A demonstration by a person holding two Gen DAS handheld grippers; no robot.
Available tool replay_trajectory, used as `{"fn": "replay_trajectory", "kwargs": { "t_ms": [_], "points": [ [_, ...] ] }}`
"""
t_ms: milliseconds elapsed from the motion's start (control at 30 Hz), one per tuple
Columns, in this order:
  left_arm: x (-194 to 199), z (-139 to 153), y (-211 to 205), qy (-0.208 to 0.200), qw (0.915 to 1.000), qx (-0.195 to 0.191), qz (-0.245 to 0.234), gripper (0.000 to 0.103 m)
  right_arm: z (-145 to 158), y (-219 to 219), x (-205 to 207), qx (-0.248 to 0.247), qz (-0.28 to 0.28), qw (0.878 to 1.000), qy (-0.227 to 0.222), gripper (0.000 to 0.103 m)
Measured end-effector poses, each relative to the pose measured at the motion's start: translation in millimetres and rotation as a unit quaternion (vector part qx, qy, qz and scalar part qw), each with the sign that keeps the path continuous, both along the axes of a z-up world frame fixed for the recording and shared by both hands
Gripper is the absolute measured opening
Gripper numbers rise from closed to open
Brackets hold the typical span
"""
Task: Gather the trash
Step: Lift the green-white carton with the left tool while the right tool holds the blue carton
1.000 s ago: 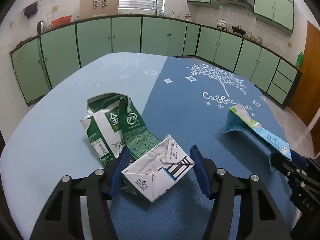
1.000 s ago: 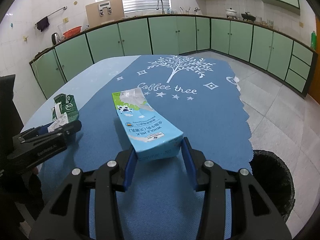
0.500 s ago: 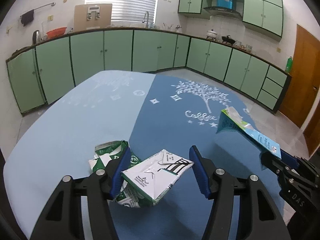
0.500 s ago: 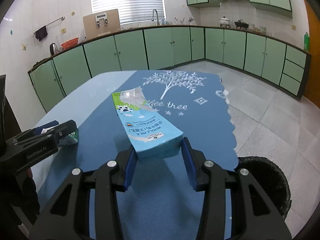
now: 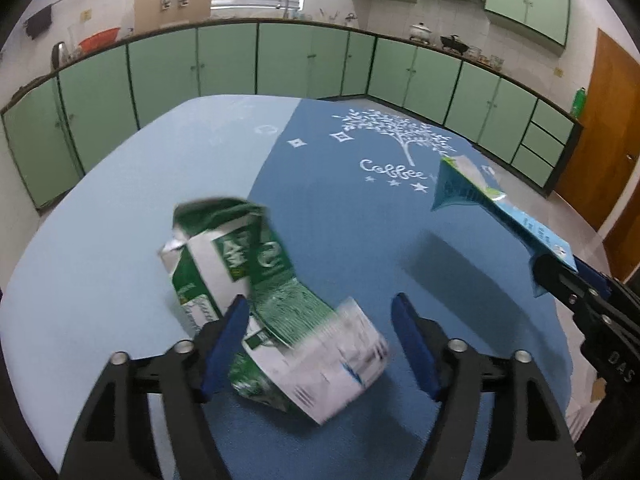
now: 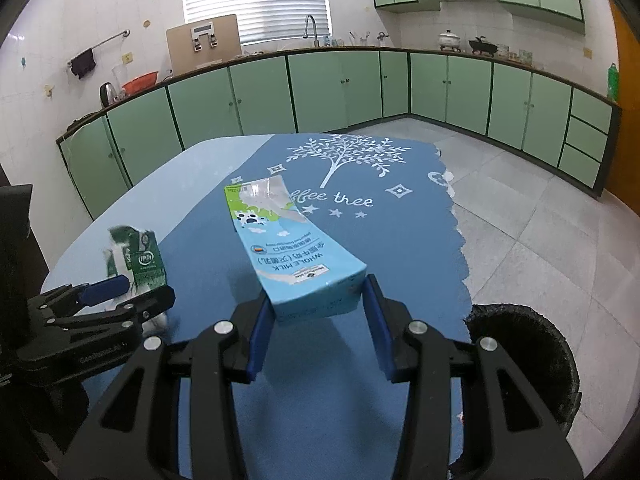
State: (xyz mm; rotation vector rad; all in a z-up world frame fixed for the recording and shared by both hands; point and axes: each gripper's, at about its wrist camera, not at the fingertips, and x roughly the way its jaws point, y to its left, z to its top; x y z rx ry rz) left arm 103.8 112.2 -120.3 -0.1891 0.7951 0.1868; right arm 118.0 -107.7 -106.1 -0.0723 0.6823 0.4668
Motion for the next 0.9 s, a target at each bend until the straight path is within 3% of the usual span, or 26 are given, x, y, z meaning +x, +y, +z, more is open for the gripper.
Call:
{"fn": "replay_trajectory", "kwargs": {
  "t_ms": [267, 500, 600, 667, 900],
  "points": [
    [11, -8, 11, 0.008, 0.9997, -0.010, 0.020, 0.086, -6, 0, 6, -0.005, -0.001, 1.000, 0.011, 0.042],
    [18, -6, 15, -0.003, 0.9993, -0.012, 0.035, 0.086, -9, 2, 11, -0.008, 0.002, 1.000, 0.015, 0.042],
    [12, -6, 19, -0.014, 0.9990, -0.004, 0.041, 0.074, -10, 2, 11, -0.008, 0.001, 1.000, 0.017, 0.042],
    [10, -6, 24, -0.024, 0.9989, -0.008, 0.038, 0.053, -11, 1, 12, -0.008, 0.001, 1.000, 0.019, 0.042],
    [1, 6, 33, -0.056, 0.9973, -0.019, 0.044, 0.044, -11, 2, 9, -0.008, 0.004, 1.000, 0.018, 0.042]
  ]
}}
